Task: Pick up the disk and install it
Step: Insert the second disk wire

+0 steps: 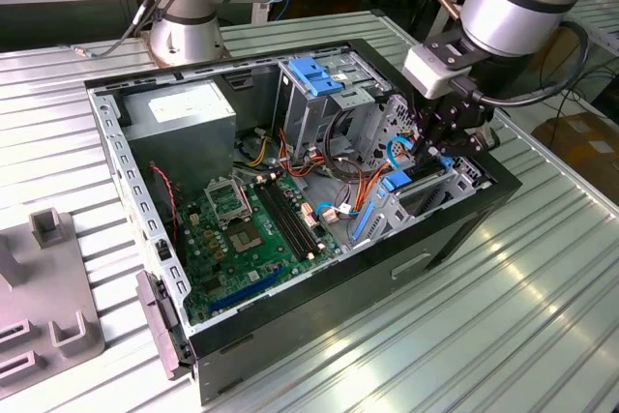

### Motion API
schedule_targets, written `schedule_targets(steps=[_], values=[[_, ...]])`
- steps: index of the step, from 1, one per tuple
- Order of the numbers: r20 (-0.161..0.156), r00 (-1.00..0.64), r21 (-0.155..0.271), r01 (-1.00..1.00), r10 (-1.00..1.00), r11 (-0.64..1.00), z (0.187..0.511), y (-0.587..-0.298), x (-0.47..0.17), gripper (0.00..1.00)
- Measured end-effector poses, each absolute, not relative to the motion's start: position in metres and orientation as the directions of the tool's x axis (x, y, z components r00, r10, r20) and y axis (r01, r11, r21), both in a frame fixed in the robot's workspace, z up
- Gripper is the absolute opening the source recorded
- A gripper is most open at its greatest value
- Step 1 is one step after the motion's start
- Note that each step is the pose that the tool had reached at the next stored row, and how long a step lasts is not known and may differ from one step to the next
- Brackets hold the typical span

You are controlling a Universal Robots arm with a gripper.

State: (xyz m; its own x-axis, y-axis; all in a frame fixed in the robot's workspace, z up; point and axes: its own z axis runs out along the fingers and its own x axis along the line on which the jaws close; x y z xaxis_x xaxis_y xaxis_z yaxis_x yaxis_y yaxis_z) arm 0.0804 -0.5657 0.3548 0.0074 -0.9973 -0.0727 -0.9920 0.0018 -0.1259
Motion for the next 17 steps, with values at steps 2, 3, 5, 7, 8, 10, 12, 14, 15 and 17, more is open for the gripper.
schedule_targets(steps=[2,3,5,7,8,10,12,14,15,17], values=[[-0.075,0.007,-0.126,-0.992,-0.997,0.002,0.3541,-0.5676,0.0804,0.16],[-0.076,0.007,-0.126,-0.992,-0.997,0.002,0.3531,-0.5681,0.0804,0.16],[-0.077,0.007,-0.126,-0.992,-0.997,0.002,0.3521,-0.5685,0.0804,0.16],[-0.082,0.008,-0.126,-0.992,-0.997,0.003,0.3512,-0.5695,0.0804,0.16],[-0.084,0.008,-0.126,-0.992,-0.996,0.003,0.3508,-0.5698,0.0804,0.16],[-0.088,0.008,-0.126,-0.992,-0.996,0.004,0.3500,-0.5700,0.0804,0.16],[-0.096,0.008,-0.126,-0.992,-0.995,0.005,0.3492,-0.5704,0.0804,0.16],[-0.098,0.008,-0.126,-0.992,-0.995,0.005,0.3486,-0.5704,0.0804,0.16],[-0.099,0.008,-0.126,-0.992,-0.995,0.005,0.3483,-0.5704,0.0804,0.16],[-0.099,0.008,-0.126,-0.992,-0.995,0.004,0.3481,-0.5704,0.0805,0.16]])
